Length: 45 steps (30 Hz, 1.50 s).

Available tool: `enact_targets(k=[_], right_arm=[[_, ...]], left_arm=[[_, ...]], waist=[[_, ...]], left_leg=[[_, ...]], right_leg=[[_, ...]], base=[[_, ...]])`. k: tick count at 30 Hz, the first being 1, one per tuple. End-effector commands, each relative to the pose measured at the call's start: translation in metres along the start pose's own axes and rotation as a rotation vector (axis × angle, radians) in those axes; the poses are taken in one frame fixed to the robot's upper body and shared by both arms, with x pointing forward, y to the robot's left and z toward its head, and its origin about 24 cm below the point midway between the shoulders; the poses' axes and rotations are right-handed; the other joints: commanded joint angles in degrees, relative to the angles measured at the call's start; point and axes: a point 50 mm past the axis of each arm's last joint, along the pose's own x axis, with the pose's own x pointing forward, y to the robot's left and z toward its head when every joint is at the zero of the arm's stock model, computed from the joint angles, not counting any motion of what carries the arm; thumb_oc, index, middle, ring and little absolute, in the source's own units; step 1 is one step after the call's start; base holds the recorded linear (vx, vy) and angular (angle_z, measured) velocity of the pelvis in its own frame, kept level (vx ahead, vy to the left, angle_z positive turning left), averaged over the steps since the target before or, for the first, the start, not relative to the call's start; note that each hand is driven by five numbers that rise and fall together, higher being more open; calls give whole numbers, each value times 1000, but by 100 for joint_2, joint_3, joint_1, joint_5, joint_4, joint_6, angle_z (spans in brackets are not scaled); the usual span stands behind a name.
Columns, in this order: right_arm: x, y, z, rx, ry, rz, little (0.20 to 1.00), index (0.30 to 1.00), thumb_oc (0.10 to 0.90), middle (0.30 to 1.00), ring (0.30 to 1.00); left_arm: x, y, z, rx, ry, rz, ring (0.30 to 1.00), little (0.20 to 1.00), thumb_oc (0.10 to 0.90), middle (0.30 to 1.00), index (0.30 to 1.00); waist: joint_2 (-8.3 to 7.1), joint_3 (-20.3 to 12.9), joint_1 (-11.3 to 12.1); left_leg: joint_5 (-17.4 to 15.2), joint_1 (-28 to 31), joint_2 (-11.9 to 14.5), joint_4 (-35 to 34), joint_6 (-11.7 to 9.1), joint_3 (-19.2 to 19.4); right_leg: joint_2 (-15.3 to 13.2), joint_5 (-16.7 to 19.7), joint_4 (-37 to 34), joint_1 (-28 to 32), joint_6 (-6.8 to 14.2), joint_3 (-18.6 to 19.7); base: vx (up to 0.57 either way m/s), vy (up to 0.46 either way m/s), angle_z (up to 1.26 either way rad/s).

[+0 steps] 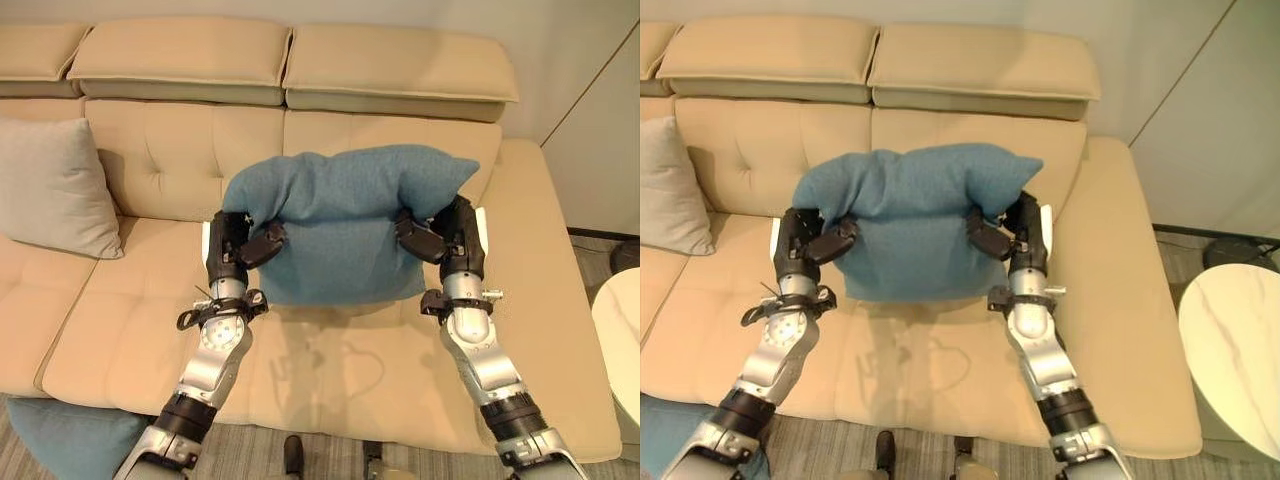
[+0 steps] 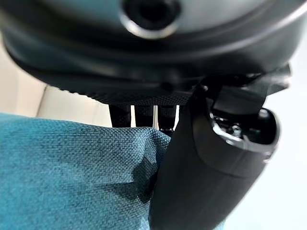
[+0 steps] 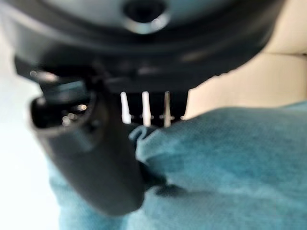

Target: Pick up all the scattered cushions and arrange them neatly on the sofa.

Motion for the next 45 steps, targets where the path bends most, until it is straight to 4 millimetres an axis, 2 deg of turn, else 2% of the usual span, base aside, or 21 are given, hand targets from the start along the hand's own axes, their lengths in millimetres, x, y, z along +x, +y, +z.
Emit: enact_targets(k=[1, 4, 12, 19, 24, 33, 41, 42, 43, 44, 45], right_arm=[[25, 27, 83, 70, -417, 68, 300, 300, 400, 300, 300], [32, 31, 88, 49, -437, 48, 300, 300, 400, 300, 300], [49, 35, 93, 2, -448, 24, 300, 300, 400, 300, 300], [58, 31, 109, -25, -513, -9, 300, 300, 400, 300, 300], [55, 31, 116, -17, -551, -13, 300, 300, 400, 300, 300], [49, 33, 108, -18, -536, -4, 300, 300, 400, 300, 300], [54, 33, 88, -64, -447, -9, 300, 300, 400, 300, 300], [55, 31, 79, -92, -411, -18, 338, 338, 425, 338, 338], [56, 31, 75, -103, -391, -21, 568, 568, 579, 568, 568], [57, 29, 71, -116, -372, -28, 749, 749, 700, 749, 749], [58, 28, 68, -128, -356, -35, 900, 900, 800, 900, 900]], left_arm=[[26, -61, 90, -108, -440, -198, 300, 300, 400, 300, 300], [33, -67, 97, -117, -460, -195, 300, 300, 400, 300, 300], [52, -75, 109, -32, -490, -217, 300, 300, 400, 300, 300], [57, -78, 127, 9, -564, -233, 300, 300, 400, 300, 300], [54, -80, 137, -30, -606, -231, 300, 300, 400, 300, 300], [51, -83, 136, -27, -615, -238, 300, 300, 400, 300, 300], [63, -75, 118, 74, -531, -217, 300, 300, 400, 300, 300], [65, -72, 111, 105, -502, -208, 566, 566, 577, 566, 566], [68, -69, 108, 120, -481, -198, 900, 900, 800, 900, 900], [70, -67, 106, 143, -470, -194, 900, 900, 800, 900, 900], [71, -65, 106, 158, -468, -188, 900, 900, 800, 900, 900]], waist=[[-2, -218, 20], [16, -167, -30], [22, -409, -134], [41, -404, -133], [25, -442, -160], [20, -531, -209], [1, -494, -237], [1, -479, -247], [2, -471, -252], [10, -460, -253], [14, -449, -254]], left_leg=[[-354, -116, -104, 4, -250, 59], [-252, -462, -110, 4, -279, 81], [3, -1345, -171, 4, -354, 150], [43, -1479, -158, 4, -377, 197], [27, -1481, -158, 4, -378, 218], [14, -1532, -162, 4, -383, 214], [46, -1630, -145, 4, -393, 227], [50, -1626, -140, 4, -395, 226], [50, -1626, -141, 4, -394, 226], [26, -1601, -131, 4, -396, 227], [28, -1598, -133, 4, -394, 234]], right_leg=[[6, -520, 36, 230, 680, 38], [20, -389, 36, -137, 688, 91], [-31, -110, 36, -1034, 630, 187], [-45, -75, 36, -1230, 648, 241], [-44, -69, 36, -1263, 650, 277], [-64, -33, 36, -1344, 649, 274], [-47, -2, 36, -1455, 645, 262], [-51, 3, 36, -1458, 646, 266], [-52, 8, 36, -1463, 645, 270], [-46, -10, 36, -1442, 646, 271], [-43, -6, 36, -1445, 648, 273]], base=[[-160, 18, 10], [-132, 9, 4], [-66, 3, -4], [0, 5, 1], [6, -5, -3], [0, -10, -7], [-8, -5, -2], [-7, -2, -4], [2, -1, -4], [0, 0, 0], [0, 0, 0]])
